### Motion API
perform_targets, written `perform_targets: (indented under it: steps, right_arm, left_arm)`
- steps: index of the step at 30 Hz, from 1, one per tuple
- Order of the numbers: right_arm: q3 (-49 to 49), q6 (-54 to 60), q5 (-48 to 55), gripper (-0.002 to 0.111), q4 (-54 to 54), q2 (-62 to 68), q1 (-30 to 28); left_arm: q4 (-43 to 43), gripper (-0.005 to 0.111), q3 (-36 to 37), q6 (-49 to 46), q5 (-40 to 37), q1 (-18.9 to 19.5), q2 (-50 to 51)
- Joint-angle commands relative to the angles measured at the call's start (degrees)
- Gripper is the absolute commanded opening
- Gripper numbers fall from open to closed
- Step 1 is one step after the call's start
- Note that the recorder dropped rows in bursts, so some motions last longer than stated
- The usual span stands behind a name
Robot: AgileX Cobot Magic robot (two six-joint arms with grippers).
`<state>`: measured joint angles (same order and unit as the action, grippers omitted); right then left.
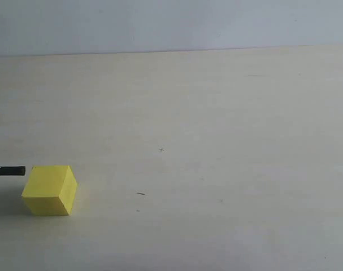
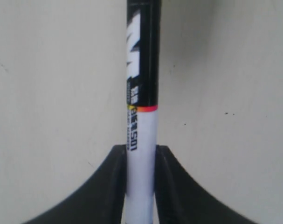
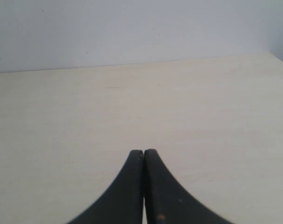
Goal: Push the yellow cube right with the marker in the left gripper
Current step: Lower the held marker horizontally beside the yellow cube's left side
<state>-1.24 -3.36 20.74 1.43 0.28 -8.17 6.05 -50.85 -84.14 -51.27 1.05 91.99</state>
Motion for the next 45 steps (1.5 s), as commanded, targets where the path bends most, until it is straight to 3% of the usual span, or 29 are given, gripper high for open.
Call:
perform_targets:
  steps: [1,4,9,23,26,33,39,43,45]
  right_arm:
    - [0.2,0.3,-0.2,0.0,0.1,-0.3,-0.1]
    - [0.2,0.3,-0.2,0.0,0.1,-0.3,-0.1]
    - [0.2,0.3,-0.2,0.0,0.1,-0.3,-0.1]
    - [0.2,0.3,-0.2,0.0,0.1,-0.3,-0.1]
    - [0.2,0.3,-0.2,0.0,0.1,-0.3,-0.1]
    - [0.2,0.3,-0.2,0.0,0.1,-0.3,-0.1]
    - [0.2,0.3,-0.2,0.0,0.1,-0.3,-0.1]
    - [0.2,0.3,-0.2,0.0,0.1,-0.3,-0.1]
    - [0.2,0.3,-0.2,0.0,0.1,-0.3,-0.1]
  left_arm:
    - [-2.9,0.0,0.4,0.9,2.1,-0.3,0.7]
    - [0.3,0.0,0.4,2.7,0.9,-0.4,0.7]
    - [13.1,0.0,0.4,9.9,-1.8,-0.4,0.7]
    - [11.0,0.0,1.0,9.8,-5.3,-0.4,0.7]
    - [16.9,0.0,4.5,12.4,-5.4,-0.4,0.7]
    - [4.9,0.0,6.0,3.4,2.0,-0.4,0.7]
    - [4.0,0.0,6.9,3.7,1.7,-0.4,0.7]
    - [9.0,0.0,7.3,12.8,3.2,-0.4,0.7]
    - [4.9,0.0,7.3,12.1,3.9,-0.4,0.7]
